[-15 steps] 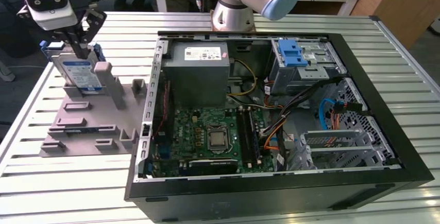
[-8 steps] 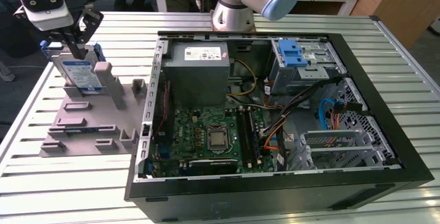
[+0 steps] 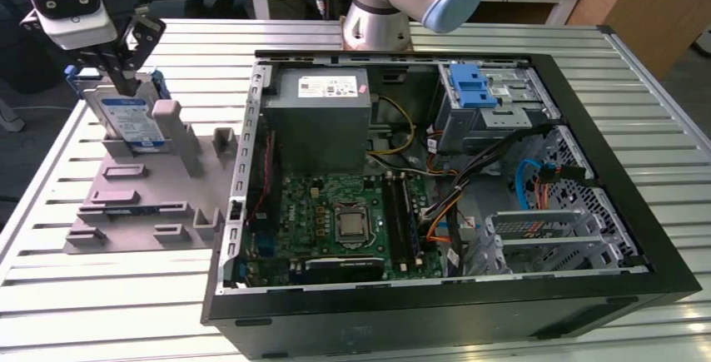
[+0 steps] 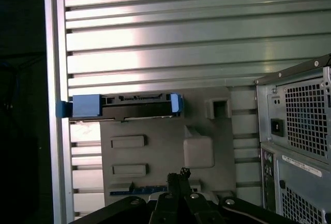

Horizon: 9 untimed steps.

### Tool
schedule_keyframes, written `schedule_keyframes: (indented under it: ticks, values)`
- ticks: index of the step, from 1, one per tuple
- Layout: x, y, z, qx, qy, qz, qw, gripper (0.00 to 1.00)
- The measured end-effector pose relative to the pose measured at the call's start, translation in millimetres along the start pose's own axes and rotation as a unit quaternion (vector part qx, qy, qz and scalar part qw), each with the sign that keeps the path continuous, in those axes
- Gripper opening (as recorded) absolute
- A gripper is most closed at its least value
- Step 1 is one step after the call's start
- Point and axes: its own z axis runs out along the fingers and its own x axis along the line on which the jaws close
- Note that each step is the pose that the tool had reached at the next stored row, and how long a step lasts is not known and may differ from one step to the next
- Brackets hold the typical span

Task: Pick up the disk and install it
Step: 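Reach for the disk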

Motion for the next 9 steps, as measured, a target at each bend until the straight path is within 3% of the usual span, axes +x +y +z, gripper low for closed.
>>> schedule_keyframes:
  ticks: [9]
  values:
    - [2.8, -0.2, 0.2, 0.0, -0.0001, 0.0, 1.0, 0.11]
